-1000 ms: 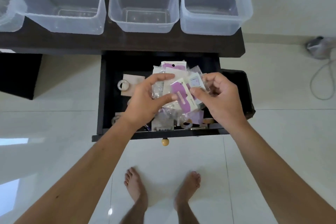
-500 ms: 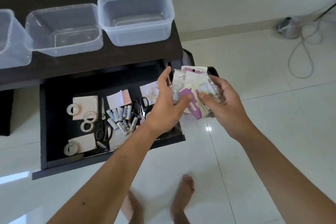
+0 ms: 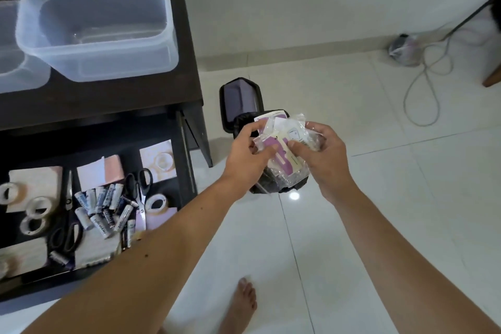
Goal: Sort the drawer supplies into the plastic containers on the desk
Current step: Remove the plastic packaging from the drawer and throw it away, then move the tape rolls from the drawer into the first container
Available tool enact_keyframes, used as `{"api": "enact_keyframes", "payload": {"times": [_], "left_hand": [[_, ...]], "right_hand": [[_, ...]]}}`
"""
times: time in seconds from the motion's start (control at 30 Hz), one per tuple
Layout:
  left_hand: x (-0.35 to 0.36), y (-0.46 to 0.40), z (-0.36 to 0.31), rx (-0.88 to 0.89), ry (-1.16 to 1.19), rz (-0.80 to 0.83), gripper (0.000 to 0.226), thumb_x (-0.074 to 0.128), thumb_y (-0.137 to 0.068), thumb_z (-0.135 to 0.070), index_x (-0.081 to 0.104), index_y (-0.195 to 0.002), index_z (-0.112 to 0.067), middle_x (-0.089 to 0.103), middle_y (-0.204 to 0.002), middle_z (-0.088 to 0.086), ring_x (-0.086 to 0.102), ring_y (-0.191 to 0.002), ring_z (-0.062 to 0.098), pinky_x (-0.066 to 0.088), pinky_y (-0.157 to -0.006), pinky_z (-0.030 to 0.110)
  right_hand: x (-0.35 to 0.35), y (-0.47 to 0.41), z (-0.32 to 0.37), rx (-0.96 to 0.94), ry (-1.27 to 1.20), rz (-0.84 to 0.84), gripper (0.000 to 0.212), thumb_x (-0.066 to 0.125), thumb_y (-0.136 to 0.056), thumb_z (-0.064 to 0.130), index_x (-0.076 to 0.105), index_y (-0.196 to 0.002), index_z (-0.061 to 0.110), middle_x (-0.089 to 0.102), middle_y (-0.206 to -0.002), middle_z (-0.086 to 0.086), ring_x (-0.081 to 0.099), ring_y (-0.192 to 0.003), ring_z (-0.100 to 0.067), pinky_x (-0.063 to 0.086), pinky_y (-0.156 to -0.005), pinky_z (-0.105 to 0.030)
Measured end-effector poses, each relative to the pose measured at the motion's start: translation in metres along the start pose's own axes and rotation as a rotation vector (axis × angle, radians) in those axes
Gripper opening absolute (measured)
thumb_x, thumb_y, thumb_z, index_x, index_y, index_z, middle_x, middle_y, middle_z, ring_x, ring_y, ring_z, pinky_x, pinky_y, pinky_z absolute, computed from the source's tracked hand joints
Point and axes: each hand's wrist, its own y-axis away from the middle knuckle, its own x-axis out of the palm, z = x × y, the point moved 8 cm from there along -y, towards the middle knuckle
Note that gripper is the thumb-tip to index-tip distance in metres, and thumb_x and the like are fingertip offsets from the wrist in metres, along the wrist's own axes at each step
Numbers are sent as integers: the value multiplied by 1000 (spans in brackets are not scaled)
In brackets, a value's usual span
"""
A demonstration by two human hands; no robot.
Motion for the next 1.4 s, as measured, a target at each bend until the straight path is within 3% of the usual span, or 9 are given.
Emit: {"api": "enact_keyframes", "payload": {"times": [0.17,0.3,0.4,0.57,0.67,0.9,1.07,1.27,1.4], "left_hand": [[15,-32,23,-36,-30,-119,56,86,-87,-14,62,-130,-40,70,-109,0,75,-99,26,65,-86,47],[23,-52,41,-39,-87,-143,52,86,-87,-17,61,-123,-44,69,-104,-2,74,-97,28,65,-84,44],[24,-62,55,-53,-116,-151,52,87,-87,-23,60,-128,-38,70,-104,-3,74,-98,22,64,-86,39],[18,-70,72,-75,-241,-103,72,84,-91,-29,47,-153,-29,56,-152,2,52,-139,18,42,-103,26],[10,-72,76,-79,-284,-115,74,82,-92,-27,45,-156,-28,48,-160,0,43,-149,19,35,-111,27],[7,-63,62,-71,-185,-89,73,80,-94,-21,43,-156,-29,55,-149,2,51,-140,21,46,-117,42],[-8,-36,22,-8,-140,-38,68,77,-96,-14,45,-155,-27,60,-138,1,58,-129,20,50,-113,37],[-54,23,-43,172,-207,53,56,75,-98,-15,53,-145,-36,68,-123,-12,65,-121,7,54,-109,35],[-127,74,-74,275,-195,20,52,74,-97,-8,58,-142,-30,71,-120,-7,68,-116,9,57,-102,29]], "right_hand": [[-14,-35,-32,12,76,-43,52,92,-80,8,67,-126,15,72,-112,-3,74,-82,0,62,-70,-24],[-16,-58,-58,25,122,-52,53,95,-77,16,68,-122,21,72,-116,-8,75,-100,-29,64,-89,-46],[-16,-71,-72,37,156,-57,50,93,-79,16,68,-122,20,70,-110,-1,73,-87,-21,64,-91,-47],[-11,-84,-86,37,219,-36,54,90,-83,18,65,-131,22,65,-108,18,67,-98,-7,56,-97,-35],[-15,-85,-89,30,288,-61,55,87,-86,20,63,-136,20,66,-115,17,64,-114,-13,53,-104,-36],[-11,-68,-72,-23,334,-33,48,86,-86,23,67,-130,20,72,-124,6,70,-116,-19,57,-101,-37],[2,-40,-31,-122,362,7,45,87,-86,20,68,-126,20,75,-117,5,73,-108,-18,53,-90,-20],[42,17,36,-242,375,61,41,87,-87,21,70,-124,21,75,-113,9,73,-105,-10,57,-100,-34],[95,66,74,-317,313,121,37,85,-88,16,71,-121,19,76,-108,6,73,-101,-14,59,-99,-36]]}}
